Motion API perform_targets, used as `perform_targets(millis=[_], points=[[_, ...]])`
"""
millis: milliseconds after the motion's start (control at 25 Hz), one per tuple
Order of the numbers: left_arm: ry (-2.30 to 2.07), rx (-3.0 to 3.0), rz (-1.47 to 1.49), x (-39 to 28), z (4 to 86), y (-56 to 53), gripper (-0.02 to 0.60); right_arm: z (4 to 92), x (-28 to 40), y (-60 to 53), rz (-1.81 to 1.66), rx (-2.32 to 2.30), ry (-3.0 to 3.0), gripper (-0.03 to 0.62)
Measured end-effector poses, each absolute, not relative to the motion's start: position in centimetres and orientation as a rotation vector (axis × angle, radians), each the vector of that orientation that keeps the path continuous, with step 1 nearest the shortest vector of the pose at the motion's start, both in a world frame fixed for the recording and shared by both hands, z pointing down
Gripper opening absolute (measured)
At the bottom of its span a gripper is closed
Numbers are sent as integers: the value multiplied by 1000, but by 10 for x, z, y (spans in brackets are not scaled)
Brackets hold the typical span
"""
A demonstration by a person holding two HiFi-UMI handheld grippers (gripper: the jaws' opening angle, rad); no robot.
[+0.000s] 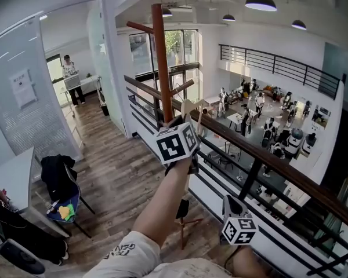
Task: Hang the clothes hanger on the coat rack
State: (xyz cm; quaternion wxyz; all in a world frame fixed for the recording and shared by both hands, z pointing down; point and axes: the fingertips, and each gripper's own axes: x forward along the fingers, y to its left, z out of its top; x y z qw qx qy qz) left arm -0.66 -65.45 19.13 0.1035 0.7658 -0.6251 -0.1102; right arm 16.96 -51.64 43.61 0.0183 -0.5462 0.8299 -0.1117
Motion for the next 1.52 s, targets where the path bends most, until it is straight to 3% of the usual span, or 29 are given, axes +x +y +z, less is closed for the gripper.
perform_targets(millis=[720, 1520], points=[[-1679, 2168, -358, 2, 202, -672, 57, 425, 167, -512, -337, -1689, 2593, -1], [-1785, 2213, -405, -22, 219, -651, 69, 445, 173, -493, -371, -1702, 2622, -1]])
